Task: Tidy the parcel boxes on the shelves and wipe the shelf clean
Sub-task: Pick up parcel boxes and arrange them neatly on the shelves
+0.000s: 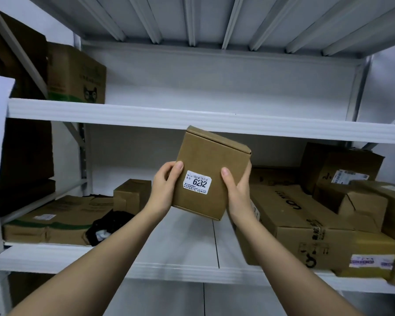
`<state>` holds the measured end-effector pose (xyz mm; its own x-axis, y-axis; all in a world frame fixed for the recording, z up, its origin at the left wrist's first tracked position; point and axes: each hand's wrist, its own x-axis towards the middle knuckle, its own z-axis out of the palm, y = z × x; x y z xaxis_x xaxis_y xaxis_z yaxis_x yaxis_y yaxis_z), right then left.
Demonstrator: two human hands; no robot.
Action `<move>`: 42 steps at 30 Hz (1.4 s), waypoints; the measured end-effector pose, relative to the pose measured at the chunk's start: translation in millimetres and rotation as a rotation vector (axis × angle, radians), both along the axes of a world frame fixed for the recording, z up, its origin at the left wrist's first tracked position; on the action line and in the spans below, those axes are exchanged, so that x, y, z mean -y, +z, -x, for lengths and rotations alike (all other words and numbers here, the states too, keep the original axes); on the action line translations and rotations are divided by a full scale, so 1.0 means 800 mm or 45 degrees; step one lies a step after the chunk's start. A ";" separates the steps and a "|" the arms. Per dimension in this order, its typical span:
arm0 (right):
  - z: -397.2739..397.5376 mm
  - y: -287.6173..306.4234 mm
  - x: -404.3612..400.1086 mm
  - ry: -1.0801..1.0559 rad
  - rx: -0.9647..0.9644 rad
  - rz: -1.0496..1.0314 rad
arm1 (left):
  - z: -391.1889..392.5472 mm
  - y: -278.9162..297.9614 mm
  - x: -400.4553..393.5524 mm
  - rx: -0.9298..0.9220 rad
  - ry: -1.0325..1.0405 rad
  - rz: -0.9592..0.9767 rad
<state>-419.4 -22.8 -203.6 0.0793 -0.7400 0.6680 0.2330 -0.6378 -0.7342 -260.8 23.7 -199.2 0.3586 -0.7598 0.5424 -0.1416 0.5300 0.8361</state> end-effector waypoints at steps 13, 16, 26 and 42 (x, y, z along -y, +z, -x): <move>-0.064 0.190 -0.035 -0.013 0.156 0.351 | -0.040 0.195 -0.042 0.393 0.486 0.441; -0.095 0.228 -0.036 -0.083 0.195 0.346 | -0.056 0.231 -0.036 0.442 0.532 0.420; -0.246 0.284 -0.043 -0.196 0.175 0.341 | -0.158 0.288 -0.039 0.475 0.587 -0.135; -0.446 0.324 0.012 0.066 -0.217 0.061 | -0.375 0.304 0.006 0.452 0.180 -0.293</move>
